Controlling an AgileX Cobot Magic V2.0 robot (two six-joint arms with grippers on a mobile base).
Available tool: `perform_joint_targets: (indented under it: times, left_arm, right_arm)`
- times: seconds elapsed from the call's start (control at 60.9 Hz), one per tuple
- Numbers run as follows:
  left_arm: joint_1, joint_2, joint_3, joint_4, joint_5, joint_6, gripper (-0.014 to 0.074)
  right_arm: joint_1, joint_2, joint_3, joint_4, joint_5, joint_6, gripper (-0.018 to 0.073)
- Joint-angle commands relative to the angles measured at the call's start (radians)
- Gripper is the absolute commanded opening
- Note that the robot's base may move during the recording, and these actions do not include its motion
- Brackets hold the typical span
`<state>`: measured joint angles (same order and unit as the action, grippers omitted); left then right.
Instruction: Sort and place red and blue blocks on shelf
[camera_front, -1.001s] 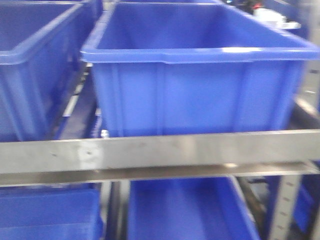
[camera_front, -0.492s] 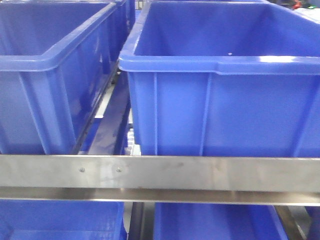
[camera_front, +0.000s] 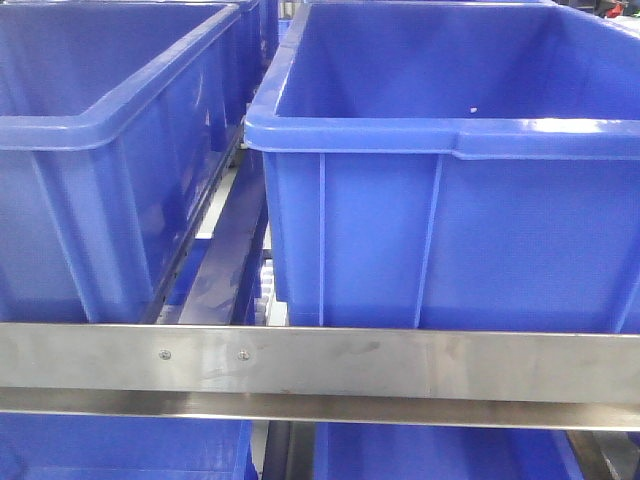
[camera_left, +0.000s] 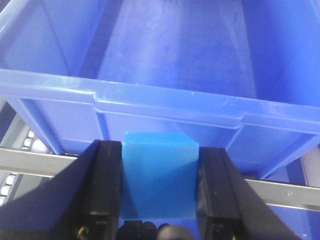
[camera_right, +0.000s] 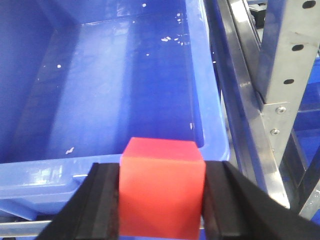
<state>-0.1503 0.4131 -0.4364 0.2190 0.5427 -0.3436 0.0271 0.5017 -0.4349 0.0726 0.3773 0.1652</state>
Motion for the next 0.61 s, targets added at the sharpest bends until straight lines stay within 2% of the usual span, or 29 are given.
perform_joint_targets:
  times: [0.0, 0.591]
  left_arm:
    - [-0.001, 0.008, -0.029, 0.010, -0.076, -0.003, 0.0134]
    - [-0.001, 0.008, -0.029, 0.010, -0.076, -0.003, 0.0134]
  right_arm:
    - [-0.006, 0.001, -0.029, -0.008, -0.088, -0.003, 0.0057]
    - [-0.006, 0.001, -0.029, -0.008, -0.088, -0.003, 0.0057]
